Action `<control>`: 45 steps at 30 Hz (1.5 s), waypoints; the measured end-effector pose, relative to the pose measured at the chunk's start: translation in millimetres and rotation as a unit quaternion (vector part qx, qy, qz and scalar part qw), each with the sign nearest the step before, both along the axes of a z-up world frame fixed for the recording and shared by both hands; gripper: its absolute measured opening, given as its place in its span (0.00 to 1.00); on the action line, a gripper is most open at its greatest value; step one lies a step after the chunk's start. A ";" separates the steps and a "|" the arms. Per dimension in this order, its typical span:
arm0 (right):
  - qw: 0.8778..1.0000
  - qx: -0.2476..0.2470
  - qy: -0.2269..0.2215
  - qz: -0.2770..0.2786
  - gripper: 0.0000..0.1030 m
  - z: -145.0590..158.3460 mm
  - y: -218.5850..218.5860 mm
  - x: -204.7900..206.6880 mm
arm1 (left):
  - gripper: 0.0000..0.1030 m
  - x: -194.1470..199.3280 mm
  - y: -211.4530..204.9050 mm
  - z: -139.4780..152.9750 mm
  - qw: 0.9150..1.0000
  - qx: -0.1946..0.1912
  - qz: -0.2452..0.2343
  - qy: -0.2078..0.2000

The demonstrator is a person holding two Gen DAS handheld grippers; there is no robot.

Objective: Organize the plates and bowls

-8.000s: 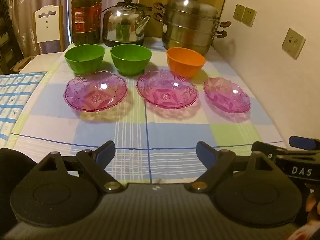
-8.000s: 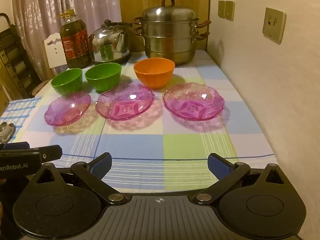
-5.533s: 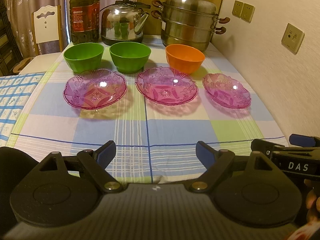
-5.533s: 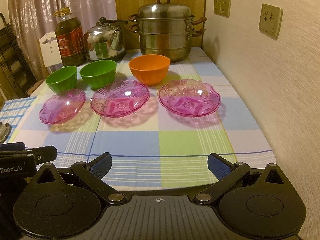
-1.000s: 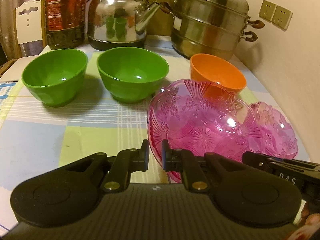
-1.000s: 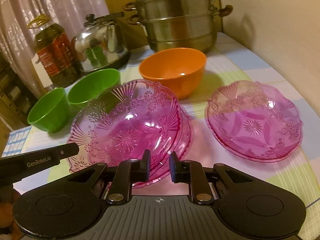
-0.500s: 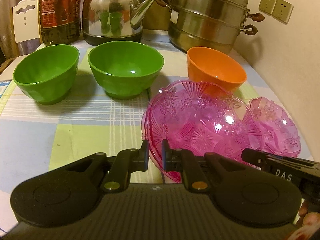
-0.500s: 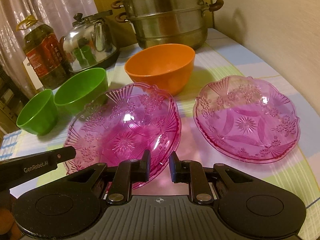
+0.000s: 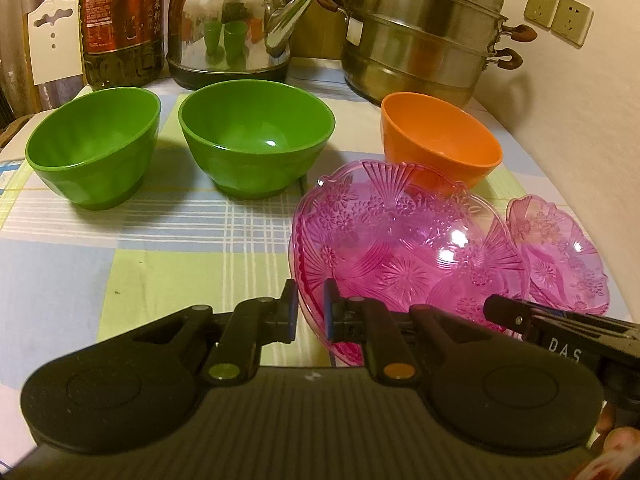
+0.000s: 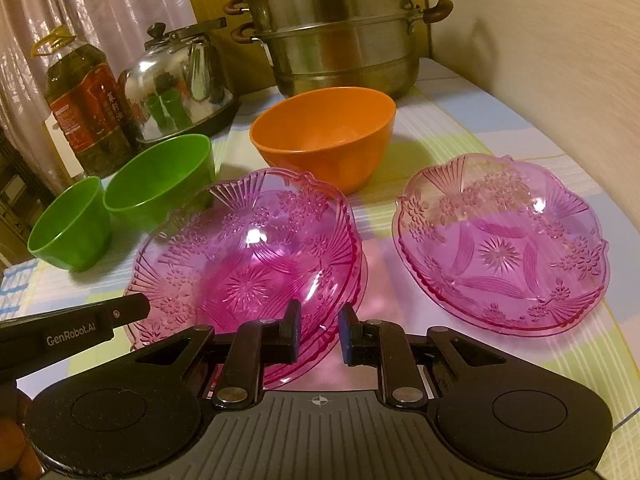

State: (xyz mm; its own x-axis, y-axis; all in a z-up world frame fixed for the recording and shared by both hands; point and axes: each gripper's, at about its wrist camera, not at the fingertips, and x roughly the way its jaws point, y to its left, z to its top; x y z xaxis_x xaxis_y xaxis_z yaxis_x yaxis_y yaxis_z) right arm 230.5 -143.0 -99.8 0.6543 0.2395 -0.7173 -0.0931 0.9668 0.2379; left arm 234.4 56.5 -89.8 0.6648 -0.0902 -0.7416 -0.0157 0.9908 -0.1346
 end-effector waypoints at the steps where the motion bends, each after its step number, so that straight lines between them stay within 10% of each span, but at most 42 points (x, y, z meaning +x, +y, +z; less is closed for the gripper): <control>1: 1.000 -0.002 -0.001 0.001 0.19 -0.2 0.5 0.4 | 0.11 0.2 -0.6 -0.1 1.000 0.001 0.000 0.001; 8: 1.000 -0.004 -0.005 -0.001 0.21 -2.6 0.5 3.3 | 0.13 2.1 -2.7 -1.4 1.000 0.014 0.004 0.001; 12: 1.000 0.000 -0.020 -0.003 0.49 -0.9 -0.2 2.7 | 0.25 1.8 -0.8 0.9 1.000 0.023 0.016 -0.006; 45: 0.994 0.009 -0.048 -0.097 0.49 32.6 -95.0 -27.8 | 0.25 -24.8 -83.9 30.0 0.996 -0.038 -0.064 -0.046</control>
State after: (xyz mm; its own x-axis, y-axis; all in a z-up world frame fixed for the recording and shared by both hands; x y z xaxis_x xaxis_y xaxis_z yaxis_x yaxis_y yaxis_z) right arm 202.7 -237.9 -67.2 0.7541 0.1154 -0.6465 0.0711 0.9643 0.2550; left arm 209.6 -27.4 -59.7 0.7095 -0.2312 -0.6657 0.1254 0.9710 -0.2036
